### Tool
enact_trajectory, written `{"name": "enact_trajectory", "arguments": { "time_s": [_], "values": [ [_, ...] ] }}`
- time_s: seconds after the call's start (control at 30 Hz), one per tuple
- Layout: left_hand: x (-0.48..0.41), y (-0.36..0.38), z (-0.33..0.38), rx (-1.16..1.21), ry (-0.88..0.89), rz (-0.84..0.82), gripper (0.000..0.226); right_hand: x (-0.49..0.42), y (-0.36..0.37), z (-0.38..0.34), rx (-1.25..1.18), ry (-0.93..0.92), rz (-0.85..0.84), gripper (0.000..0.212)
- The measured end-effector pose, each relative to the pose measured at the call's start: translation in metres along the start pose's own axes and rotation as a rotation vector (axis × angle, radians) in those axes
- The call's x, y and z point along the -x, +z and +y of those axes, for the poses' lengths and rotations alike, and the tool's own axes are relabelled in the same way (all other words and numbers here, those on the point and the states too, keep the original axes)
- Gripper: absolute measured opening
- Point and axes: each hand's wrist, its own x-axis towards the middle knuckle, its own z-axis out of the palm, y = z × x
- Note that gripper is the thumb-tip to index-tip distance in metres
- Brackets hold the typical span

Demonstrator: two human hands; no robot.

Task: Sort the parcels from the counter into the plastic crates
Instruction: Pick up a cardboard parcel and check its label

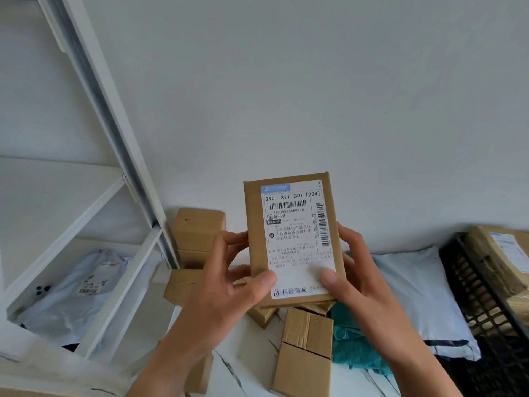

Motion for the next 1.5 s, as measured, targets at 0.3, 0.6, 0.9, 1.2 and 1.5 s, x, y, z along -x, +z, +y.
{"name": "enact_trajectory", "arguments": {
  "time_s": [0.3,0.6,0.9,1.2,1.5],
  "values": [
    [0.017,-0.01,0.005,-0.069,0.104,0.053,0.065,0.006,0.012,-0.003,-0.062,-0.08,0.006,0.057],
    [0.017,-0.03,0.001,-0.058,0.127,0.053,0.055,-0.002,0.029,-0.004,-0.057,-0.145,-0.005,0.055],
    [0.013,-0.055,-0.014,-0.063,0.095,0.03,0.068,-0.011,0.053,0.008,-0.043,-0.113,0.003,0.069],
    [-0.028,-0.068,-0.063,-0.067,-0.104,0.073,0.052,-0.056,0.069,0.076,-0.003,0.149,0.073,0.069],
    [-0.039,-0.042,-0.1,0.105,-0.203,0.212,0.101,-0.053,0.07,0.097,-0.227,0.27,0.329,0.082]
  ]
}}
